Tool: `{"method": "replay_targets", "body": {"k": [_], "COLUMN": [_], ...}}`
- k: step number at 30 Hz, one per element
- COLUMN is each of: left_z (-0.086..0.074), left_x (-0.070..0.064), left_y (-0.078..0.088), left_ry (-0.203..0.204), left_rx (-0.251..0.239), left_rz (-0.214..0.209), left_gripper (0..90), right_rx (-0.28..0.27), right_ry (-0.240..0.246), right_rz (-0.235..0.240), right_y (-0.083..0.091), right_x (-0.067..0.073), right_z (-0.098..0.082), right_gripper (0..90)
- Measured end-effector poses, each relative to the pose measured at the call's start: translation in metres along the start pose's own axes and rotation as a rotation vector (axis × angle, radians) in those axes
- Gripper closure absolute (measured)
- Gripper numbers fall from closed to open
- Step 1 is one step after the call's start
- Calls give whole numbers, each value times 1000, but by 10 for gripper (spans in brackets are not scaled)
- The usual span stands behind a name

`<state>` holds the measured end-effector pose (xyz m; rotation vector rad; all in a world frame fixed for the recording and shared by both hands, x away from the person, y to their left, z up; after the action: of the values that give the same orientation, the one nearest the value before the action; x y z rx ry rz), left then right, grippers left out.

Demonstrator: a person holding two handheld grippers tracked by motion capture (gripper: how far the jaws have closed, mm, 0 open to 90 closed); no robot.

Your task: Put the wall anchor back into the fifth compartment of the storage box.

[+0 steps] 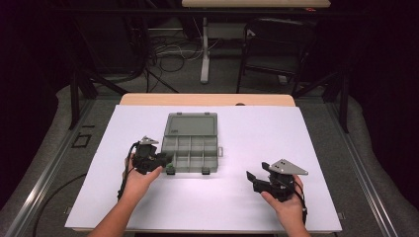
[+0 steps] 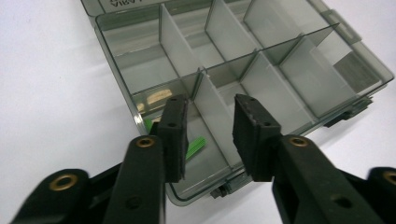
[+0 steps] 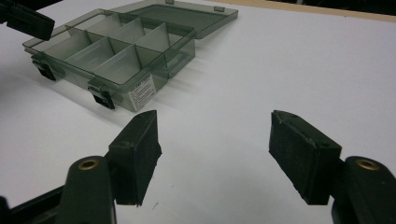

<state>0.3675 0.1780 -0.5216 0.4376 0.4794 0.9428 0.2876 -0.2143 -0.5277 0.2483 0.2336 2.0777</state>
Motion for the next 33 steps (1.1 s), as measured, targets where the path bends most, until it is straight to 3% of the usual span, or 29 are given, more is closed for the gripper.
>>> {"method": "replay_targets", "body": {"k": [1,2,3,8,9,15,19,23,25,33], "left_z": [0,1,1,3,3,5,6,6,7,12], "left_x": [0,0,0,0,-1,2,5,7,8,15], "left_y": [1,1,2,6,5,8,9,10,10,14], "left_ry": [-9,-9,-11,-32,-27,-17,-14,-14,-19,-19], "left_rx": [0,-5,-16,-40,-65,-87,-90,-95,-101,-125], "left_rz": [0,-5,-6,-11,1,-1,6,15,21,31], "left_gripper": [631,616,603,532,514,436,425,407,399,395], "right_rx": [19,-4,21,10,8,5,29,16,41,22], "right_ry": [2,1,3,2,3,0,3,4,6,2], "right_rz": [5,-4,7,2,3,6,7,10,11,7], "right_y": [1,-1,1,0,-1,-2,-1,-3,-2,-7], "right_x": [0,0,0,1,0,0,0,0,0,2], "right_z": [1,0,1,0,-1,-1,-1,-3,-2,-4], "right_gripper": [327,327,327,329,329,329,329,329,330,329]}}
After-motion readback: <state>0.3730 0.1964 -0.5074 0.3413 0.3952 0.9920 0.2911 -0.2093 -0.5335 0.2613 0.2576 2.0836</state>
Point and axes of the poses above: each handheld gripper's, and its own axes: y roughly backward along the jaws, z roughly out of its top, x roughly to its left, the point moved 1 cm from there along -y, roughly forward along the jaws, and after that the axes turned 13 degrees about -x, right-handed, at the moved point
